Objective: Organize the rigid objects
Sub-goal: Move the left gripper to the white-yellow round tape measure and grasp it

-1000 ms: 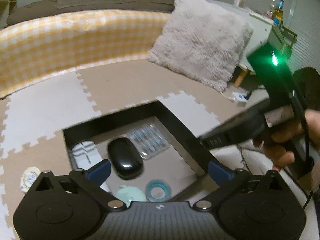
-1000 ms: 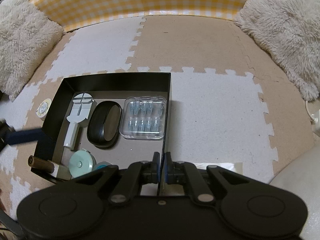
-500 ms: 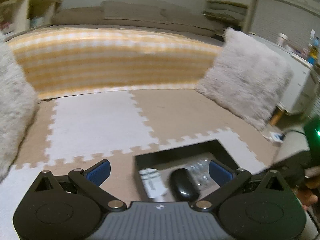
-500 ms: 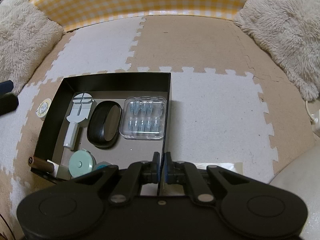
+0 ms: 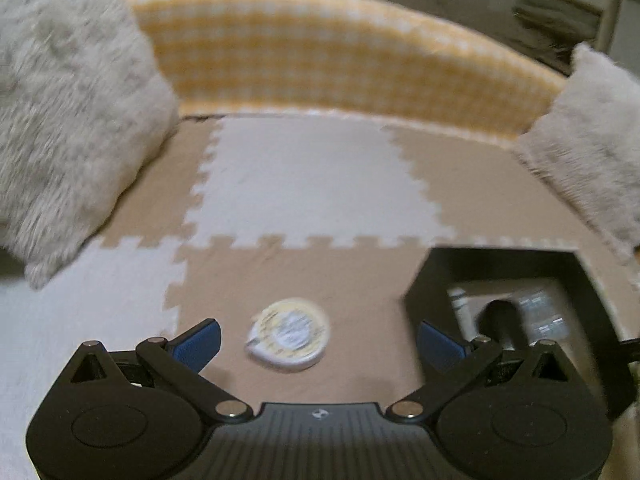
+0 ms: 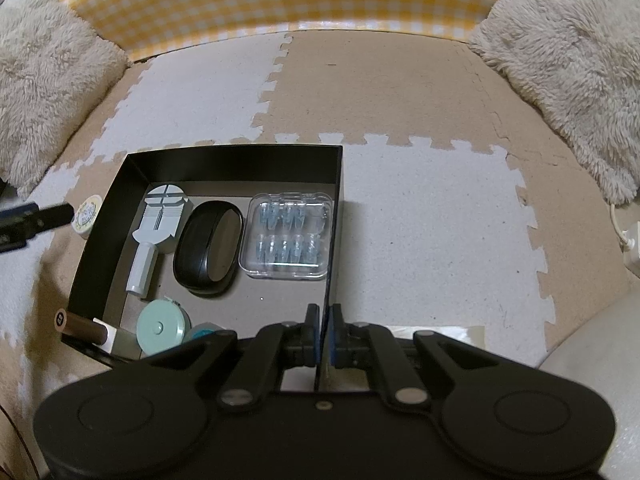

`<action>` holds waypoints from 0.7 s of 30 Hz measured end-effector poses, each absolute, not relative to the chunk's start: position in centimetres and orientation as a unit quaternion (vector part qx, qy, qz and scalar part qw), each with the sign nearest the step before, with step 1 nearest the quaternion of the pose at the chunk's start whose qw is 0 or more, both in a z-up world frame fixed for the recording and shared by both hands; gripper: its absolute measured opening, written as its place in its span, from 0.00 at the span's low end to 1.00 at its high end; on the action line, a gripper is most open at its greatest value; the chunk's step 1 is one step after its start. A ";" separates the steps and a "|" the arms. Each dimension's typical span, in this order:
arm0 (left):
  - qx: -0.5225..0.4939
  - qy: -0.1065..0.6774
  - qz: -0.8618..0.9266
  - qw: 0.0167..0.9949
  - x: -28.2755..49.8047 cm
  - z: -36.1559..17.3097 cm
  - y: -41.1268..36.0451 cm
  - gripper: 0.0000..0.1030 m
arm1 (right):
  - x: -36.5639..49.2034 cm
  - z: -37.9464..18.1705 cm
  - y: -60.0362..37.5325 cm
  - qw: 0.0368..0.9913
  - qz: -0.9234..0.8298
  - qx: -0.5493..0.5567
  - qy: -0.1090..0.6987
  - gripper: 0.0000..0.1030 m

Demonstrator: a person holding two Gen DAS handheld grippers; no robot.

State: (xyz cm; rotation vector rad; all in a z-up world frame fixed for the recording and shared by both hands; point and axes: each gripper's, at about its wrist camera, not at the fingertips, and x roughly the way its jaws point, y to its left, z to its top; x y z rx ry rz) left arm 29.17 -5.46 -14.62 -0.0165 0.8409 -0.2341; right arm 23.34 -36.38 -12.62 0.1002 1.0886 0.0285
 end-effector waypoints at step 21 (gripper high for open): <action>0.038 0.390 -0.107 0.914 31.0 -19.0 -5.0 0.74 | 23.8 -12.5 -36.8 0.852 0.009 0.063 0.520 0.05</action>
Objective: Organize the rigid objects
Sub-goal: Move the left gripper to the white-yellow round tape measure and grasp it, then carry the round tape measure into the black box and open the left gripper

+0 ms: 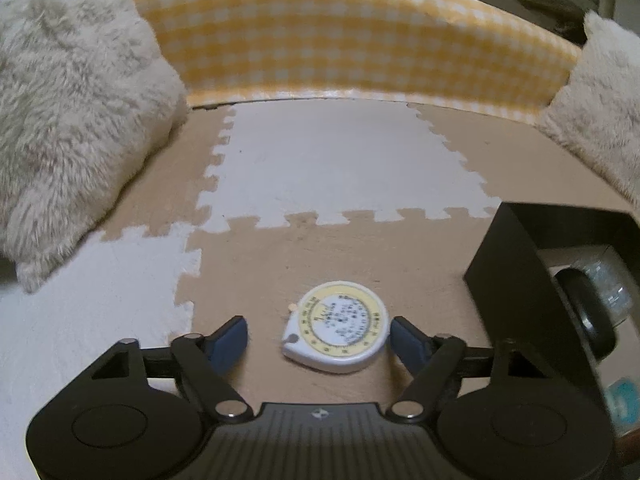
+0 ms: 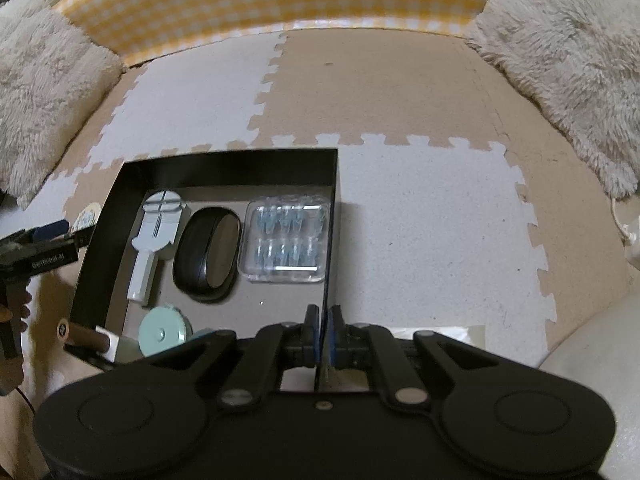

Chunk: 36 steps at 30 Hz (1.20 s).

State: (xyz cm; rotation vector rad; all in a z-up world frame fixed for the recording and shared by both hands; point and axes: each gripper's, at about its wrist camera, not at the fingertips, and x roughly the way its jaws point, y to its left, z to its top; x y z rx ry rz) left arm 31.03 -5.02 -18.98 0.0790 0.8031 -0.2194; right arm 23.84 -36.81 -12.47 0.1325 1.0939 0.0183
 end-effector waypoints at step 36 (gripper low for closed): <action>0.021 0.323 -0.233 0.917 29.3 -11.5 -9.5 0.55 | 26.3 -12.6 -37.7 0.858 -0.006 0.098 0.504 0.03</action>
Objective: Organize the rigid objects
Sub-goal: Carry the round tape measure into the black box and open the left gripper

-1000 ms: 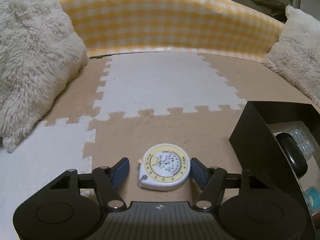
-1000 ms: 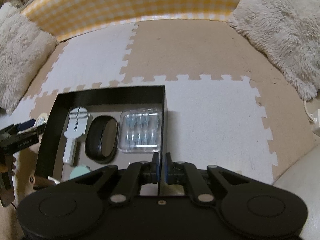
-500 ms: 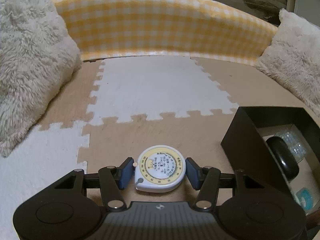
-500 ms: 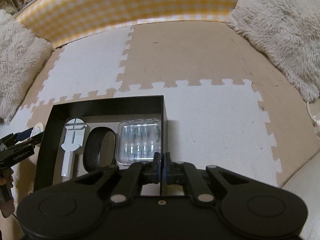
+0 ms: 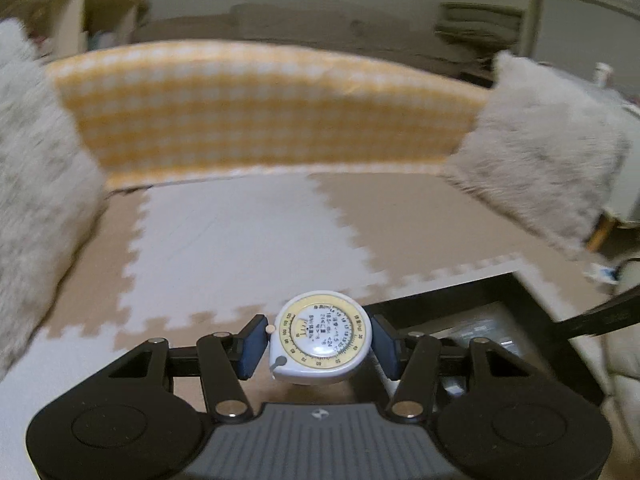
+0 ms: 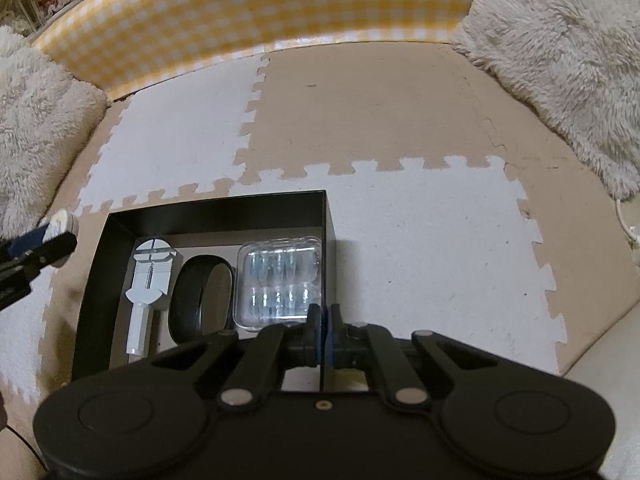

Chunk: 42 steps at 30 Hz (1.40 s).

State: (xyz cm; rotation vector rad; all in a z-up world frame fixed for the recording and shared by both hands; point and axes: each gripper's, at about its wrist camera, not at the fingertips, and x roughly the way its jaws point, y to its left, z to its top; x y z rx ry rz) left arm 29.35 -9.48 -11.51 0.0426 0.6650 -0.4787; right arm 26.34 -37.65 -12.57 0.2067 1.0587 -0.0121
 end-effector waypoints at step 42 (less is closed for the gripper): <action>0.143 0.377 -0.433 0.806 23.1 -16.2 -25.8 0.56 | 26.2 -12.6 -37.9 0.858 -0.001 0.107 0.503 0.04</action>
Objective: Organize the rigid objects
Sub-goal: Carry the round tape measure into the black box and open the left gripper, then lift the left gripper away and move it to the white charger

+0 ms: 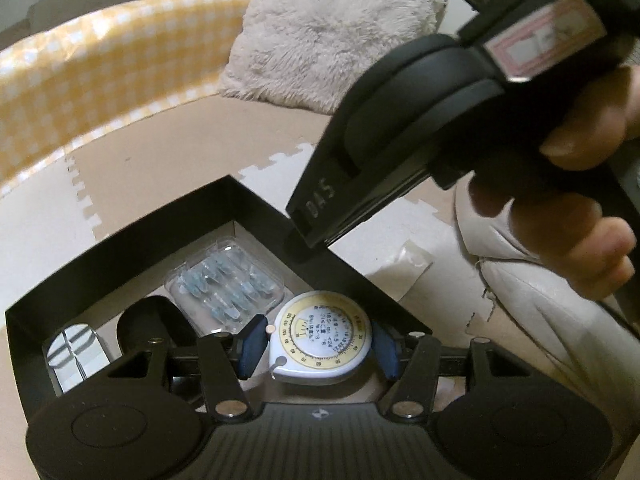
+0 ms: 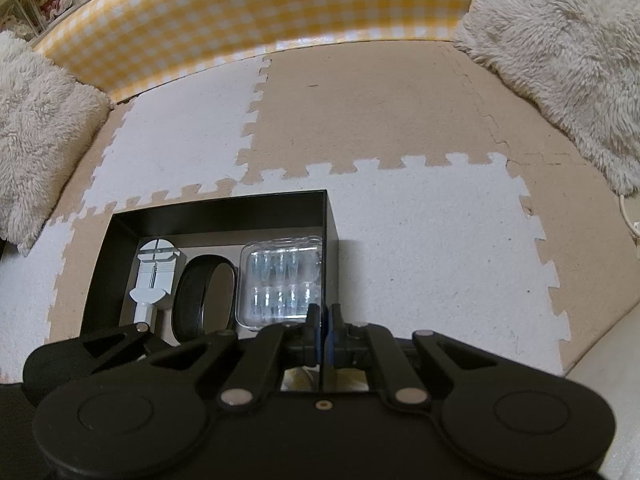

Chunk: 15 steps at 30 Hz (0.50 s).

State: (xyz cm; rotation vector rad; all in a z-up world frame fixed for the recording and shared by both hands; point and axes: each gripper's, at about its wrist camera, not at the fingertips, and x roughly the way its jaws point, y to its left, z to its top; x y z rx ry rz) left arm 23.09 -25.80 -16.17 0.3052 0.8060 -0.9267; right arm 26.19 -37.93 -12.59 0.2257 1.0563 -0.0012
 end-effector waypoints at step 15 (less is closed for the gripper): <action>0.104 0.387 -0.428 0.810 23.0 -14.6 -23.9 0.80 | 26.1 -12.6 -37.9 0.857 0.000 0.109 0.503 0.04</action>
